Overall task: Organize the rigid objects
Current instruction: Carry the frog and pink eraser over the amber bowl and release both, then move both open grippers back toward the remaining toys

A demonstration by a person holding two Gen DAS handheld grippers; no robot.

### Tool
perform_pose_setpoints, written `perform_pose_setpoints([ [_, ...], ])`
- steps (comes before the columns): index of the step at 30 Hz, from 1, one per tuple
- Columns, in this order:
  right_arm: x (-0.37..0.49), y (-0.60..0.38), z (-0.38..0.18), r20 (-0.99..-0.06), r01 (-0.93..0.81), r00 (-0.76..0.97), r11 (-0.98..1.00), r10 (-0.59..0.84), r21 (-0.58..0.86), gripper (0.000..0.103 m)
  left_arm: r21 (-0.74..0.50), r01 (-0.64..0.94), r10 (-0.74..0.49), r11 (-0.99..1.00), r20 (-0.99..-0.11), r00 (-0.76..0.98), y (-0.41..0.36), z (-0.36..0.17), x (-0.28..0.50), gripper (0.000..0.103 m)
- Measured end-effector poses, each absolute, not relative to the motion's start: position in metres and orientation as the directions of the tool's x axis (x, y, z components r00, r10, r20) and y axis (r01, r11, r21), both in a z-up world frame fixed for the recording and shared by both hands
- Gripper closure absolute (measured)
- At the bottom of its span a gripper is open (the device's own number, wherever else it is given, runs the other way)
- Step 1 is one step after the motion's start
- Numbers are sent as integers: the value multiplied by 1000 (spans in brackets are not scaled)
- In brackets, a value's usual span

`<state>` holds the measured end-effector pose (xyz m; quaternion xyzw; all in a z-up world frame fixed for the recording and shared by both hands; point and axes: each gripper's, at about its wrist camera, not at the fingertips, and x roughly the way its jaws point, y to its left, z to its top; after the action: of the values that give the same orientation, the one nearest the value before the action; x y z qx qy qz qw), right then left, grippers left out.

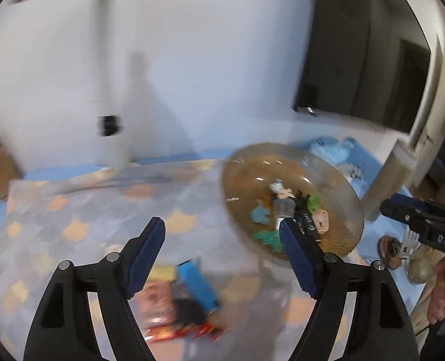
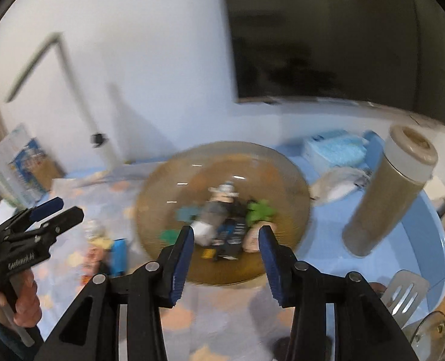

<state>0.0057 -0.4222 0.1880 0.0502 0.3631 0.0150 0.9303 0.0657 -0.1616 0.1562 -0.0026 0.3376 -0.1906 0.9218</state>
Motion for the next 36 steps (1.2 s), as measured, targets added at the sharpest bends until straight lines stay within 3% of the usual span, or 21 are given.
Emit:
perform_pose_setpoints([
  [2, -6, -398, 198, -649, -37, 757, 996, 84, 85, 44, -134, 311, -326, 941, -606, 726, -134, 163, 51, 26],
  [3, -13, -385, 202, -632, -61, 769, 995, 93, 73, 44, -136, 291, -313, 947, -600, 736, -122, 165, 45, 26],
  [8, -32, -319, 192, -615, -187, 770, 982, 170, 37, 44, -141, 183, -231, 973, -608, 760, -67, 149, 17, 26],
  [13, -31, -267, 129, -666, -252, 727, 967, 163, -38, 43, -86, 84, -120, 993, -665, 737, -34, 95, 5, 26],
  [18, -16, -264, 59, -734, -254, 646, 966, 211, 54, 43, -32, 54, -61, 998, -708, 703, -31, 40, 7, 26],
  [36, -5, -273, 34, -763, -215, 607, 970, 220, 109, 43, -29, 80, -76, 996, -719, 691, -37, 23, 5, 26],
])
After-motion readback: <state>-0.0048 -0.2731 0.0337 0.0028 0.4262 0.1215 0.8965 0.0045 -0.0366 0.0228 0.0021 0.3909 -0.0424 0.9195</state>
